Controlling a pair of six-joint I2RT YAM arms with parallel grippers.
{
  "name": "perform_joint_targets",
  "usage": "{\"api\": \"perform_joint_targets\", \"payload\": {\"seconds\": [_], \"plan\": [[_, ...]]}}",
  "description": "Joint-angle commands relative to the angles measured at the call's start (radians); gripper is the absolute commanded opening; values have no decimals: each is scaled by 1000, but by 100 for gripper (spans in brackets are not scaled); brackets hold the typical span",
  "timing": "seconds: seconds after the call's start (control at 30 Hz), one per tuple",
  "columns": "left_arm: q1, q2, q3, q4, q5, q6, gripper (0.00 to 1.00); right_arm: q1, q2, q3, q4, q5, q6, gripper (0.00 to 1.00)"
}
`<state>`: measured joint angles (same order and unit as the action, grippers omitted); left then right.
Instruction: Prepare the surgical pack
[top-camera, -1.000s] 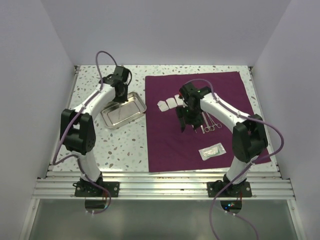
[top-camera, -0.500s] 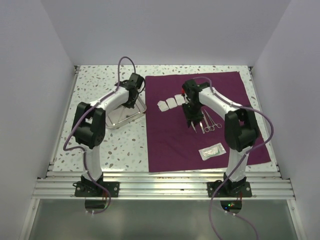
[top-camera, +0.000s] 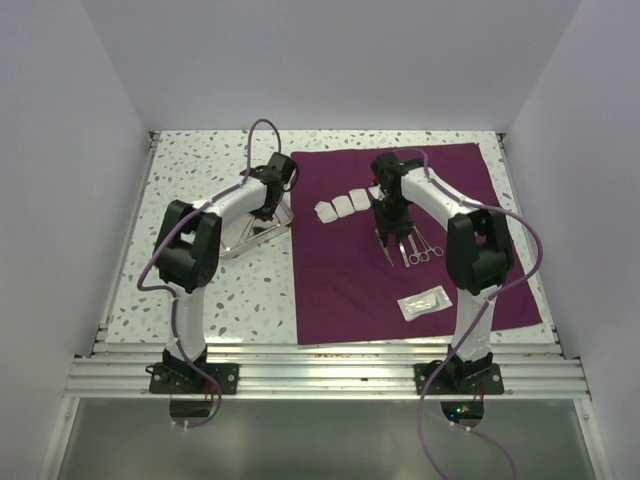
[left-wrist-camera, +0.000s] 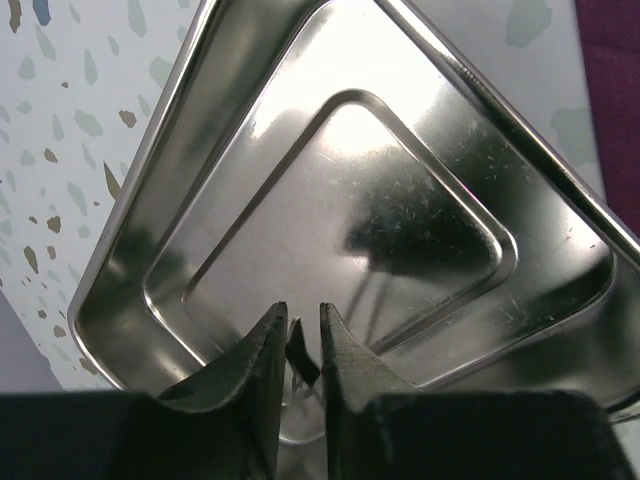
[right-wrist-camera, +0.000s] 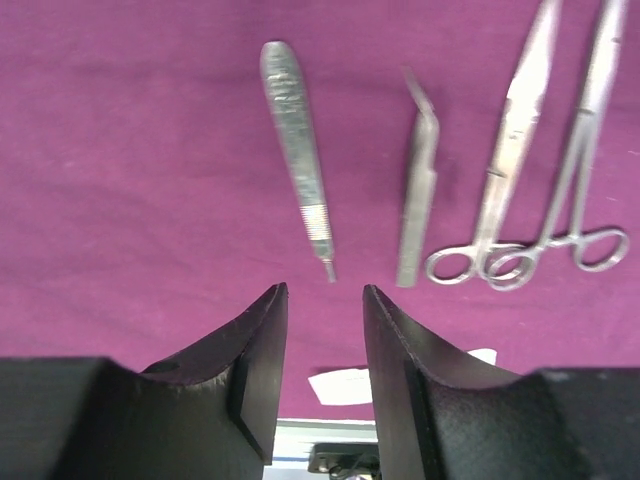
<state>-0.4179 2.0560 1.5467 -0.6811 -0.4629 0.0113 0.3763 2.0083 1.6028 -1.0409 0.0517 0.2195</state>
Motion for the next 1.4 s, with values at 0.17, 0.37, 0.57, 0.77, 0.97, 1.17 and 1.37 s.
{"api": "perform_joint_targets", "payload": {"seconds": [0.17, 0.37, 0.57, 0.77, 0.97, 1.17, 1.37], "plan": [[-1, -49, -8, 61, 29, -4, 47, -39, 26, 63, -21, 102, -32, 46], [-1, -154, -8, 2, 92, -126, 54, -54, 96, 94, 1, 125, -49, 43], [-1, -322, -49, -8, 286, -247, 55, -60, 119, 115, 28, 123, -57, 37], [-2, -477, -186, 86, 532, -346, 53, -63, 139, 114, 59, 117, -60, 30], [-1, -536, -235, 147, 688, -356, 53, -63, 144, 89, 91, 105, -68, 27], [-2, -605, -324, 273, 822, -416, 59, -70, 150, 80, 107, 100, -74, 20], [-2, -649, -385, 367, 911, -481, 63, -79, 155, 86, 113, 82, -74, 12]]}}
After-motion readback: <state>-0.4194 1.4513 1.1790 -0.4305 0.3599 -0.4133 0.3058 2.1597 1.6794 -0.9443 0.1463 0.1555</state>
